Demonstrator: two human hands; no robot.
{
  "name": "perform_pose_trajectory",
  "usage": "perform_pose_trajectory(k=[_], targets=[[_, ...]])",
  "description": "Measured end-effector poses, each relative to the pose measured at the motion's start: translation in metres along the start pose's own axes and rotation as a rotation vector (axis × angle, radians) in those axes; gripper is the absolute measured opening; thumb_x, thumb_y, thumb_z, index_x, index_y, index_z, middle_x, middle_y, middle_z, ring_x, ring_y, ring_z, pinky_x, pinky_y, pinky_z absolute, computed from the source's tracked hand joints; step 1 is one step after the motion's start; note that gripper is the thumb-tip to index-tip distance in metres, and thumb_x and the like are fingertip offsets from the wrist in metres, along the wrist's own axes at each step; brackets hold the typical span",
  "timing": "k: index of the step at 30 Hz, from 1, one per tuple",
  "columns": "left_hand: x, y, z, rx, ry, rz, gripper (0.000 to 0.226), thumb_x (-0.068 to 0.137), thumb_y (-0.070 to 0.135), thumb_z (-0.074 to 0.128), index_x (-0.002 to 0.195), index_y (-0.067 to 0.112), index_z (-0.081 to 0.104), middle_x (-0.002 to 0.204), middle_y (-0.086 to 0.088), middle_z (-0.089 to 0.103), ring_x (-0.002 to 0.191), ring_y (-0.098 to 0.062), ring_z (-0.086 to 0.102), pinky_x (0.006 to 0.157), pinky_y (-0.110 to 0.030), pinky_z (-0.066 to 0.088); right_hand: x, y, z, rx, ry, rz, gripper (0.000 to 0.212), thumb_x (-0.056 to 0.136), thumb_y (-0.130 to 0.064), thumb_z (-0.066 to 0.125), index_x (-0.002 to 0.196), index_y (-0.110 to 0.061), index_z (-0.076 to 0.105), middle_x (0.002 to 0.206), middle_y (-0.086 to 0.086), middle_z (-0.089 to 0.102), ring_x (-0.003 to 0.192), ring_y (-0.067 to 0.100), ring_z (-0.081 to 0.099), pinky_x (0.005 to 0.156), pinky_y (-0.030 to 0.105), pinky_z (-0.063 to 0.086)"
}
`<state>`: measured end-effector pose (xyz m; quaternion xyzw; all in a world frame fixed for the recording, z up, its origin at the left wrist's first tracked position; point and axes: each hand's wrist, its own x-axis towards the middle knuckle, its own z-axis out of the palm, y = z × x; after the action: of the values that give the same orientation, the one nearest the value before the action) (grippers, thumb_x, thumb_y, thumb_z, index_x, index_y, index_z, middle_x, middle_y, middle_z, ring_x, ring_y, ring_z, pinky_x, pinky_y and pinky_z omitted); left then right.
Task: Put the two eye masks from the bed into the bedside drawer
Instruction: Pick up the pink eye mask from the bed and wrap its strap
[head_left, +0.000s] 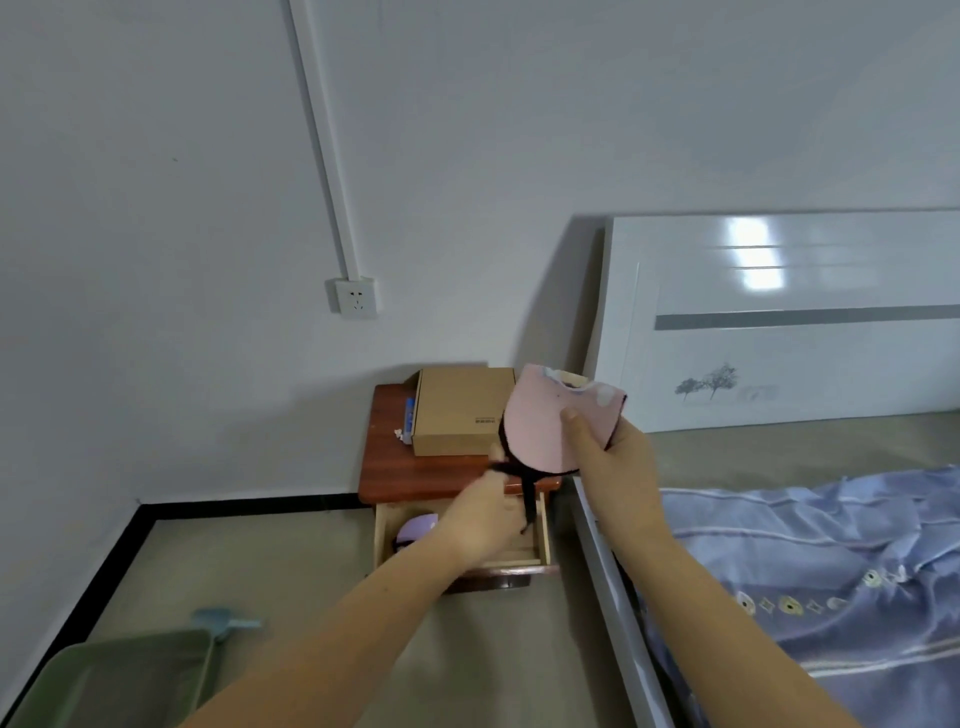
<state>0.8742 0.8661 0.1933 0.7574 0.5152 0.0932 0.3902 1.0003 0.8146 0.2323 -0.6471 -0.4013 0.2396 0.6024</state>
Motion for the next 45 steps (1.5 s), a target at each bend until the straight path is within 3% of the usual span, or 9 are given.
perform_pose_trajectory(k=[2,5,9,15,19,27,34,37,45], targets=[[0.002,0.002,-0.007,0.049,0.266,0.148,0.051,0.087,0.022,0.058,0.133,0.012,0.04,0.13,-0.018,0.052,0.109,-0.027,0.055,0.079,-0.024,0.041,0.001,0.003,-0.001,0.12,0.035,0.146,0.011,0.09,-0.014,0.052,0.1,-0.019,0.056,0.093,0.004,0.065,0.094,0.026,0.064,0.078,0.044,0.058],[-0.004,0.005,-0.021,0.14,0.266,0.532,0.087,0.085,0.016,0.062,0.141,0.045,0.003,0.154,-0.007,0.024,0.135,-0.02,0.034,0.108,-0.03,0.038,0.009,0.002,-0.012,0.45,-0.193,0.506,0.021,0.09,-0.005,0.053,0.111,-0.005,0.053,0.095,0.011,0.066,0.087,0.023,0.065,0.054,0.028,0.06],[-0.02,0.012,-0.042,0.26,0.314,0.807,0.066,0.075,0.006,0.071,0.134,0.022,0.045,0.147,-0.009,0.04,0.135,-0.016,0.029,0.111,-0.033,0.032,0.018,0.002,-0.033,0.365,-0.662,0.6,0.029,0.077,-0.014,0.069,0.106,-0.009,0.066,0.073,0.006,0.075,0.06,0.013,0.07,0.042,0.019,0.053],[-0.032,0.023,-0.046,0.419,0.306,1.299,0.029,0.089,0.026,0.059,0.117,0.018,0.064,0.137,-0.019,0.048,0.136,-0.031,0.035,0.116,-0.045,0.027,0.042,-0.002,-0.03,0.2,-0.875,0.355,0.036,0.081,-0.029,0.067,0.108,-0.005,0.064,0.108,0.022,0.066,0.098,0.035,0.064,0.084,0.044,0.054],[-0.033,0.024,-0.044,0.546,0.283,1.383,0.022,0.091,0.018,0.057,0.11,0.019,0.069,0.132,-0.02,0.055,0.133,-0.034,0.039,0.11,-0.049,0.035,0.038,-0.013,-0.009,0.279,-1.124,0.361,0.018,0.086,-0.019,0.06,0.099,-0.006,0.06,0.084,0.006,0.067,0.079,0.022,0.065,0.065,0.028,0.055],[-0.034,-0.005,-0.07,0.185,0.384,1.022,0.03,0.082,0.003,0.063,0.112,0.0,0.063,0.12,-0.02,0.063,0.121,-0.023,0.051,0.105,-0.035,0.042,0.033,-0.002,-0.012,0.187,-0.549,0.087,0.023,0.092,-0.017,0.051,0.074,-0.022,0.064,0.066,-0.004,0.07,0.061,0.013,0.065,0.05,0.017,0.051],[-0.027,-0.014,-0.068,0.247,0.428,0.941,0.031,0.083,0.006,0.06,0.112,-0.004,0.063,0.118,-0.021,0.061,0.118,-0.019,0.045,0.105,-0.019,0.035,0.033,0.013,-0.031,0.353,-0.893,0.374,0.032,0.092,-0.036,0.048,0.108,-0.017,0.068,0.089,0.004,0.074,0.077,0.014,0.07,0.059,0.024,0.058],[-0.02,-0.016,-0.061,0.202,0.32,0.911,0.029,0.077,0.0,0.064,0.105,0.002,0.069,0.124,-0.011,0.051,0.128,-0.017,0.038,0.106,-0.029,0.033,0.034,0.017,-0.024,0.151,-0.96,0.368,0.025,0.089,-0.036,0.055,0.096,-0.017,0.07,0.077,0.002,0.07,0.067,0.012,0.066,0.054,0.021,0.054],[0.01,-0.068,-0.02,-0.181,0.173,0.273,0.052,0.081,-0.014,0.046,0.085,0.035,0.063,0.129,0.007,0.039,0.125,-0.014,0.038,0.097,-0.012,0.032,0.044,0.07,0.0,0.064,-0.488,0.479,0.018,0.092,-0.016,0.055,0.077,-0.016,0.063,0.085,0.012,0.063,0.079,0.023,0.06,0.074,0.044,0.054]])
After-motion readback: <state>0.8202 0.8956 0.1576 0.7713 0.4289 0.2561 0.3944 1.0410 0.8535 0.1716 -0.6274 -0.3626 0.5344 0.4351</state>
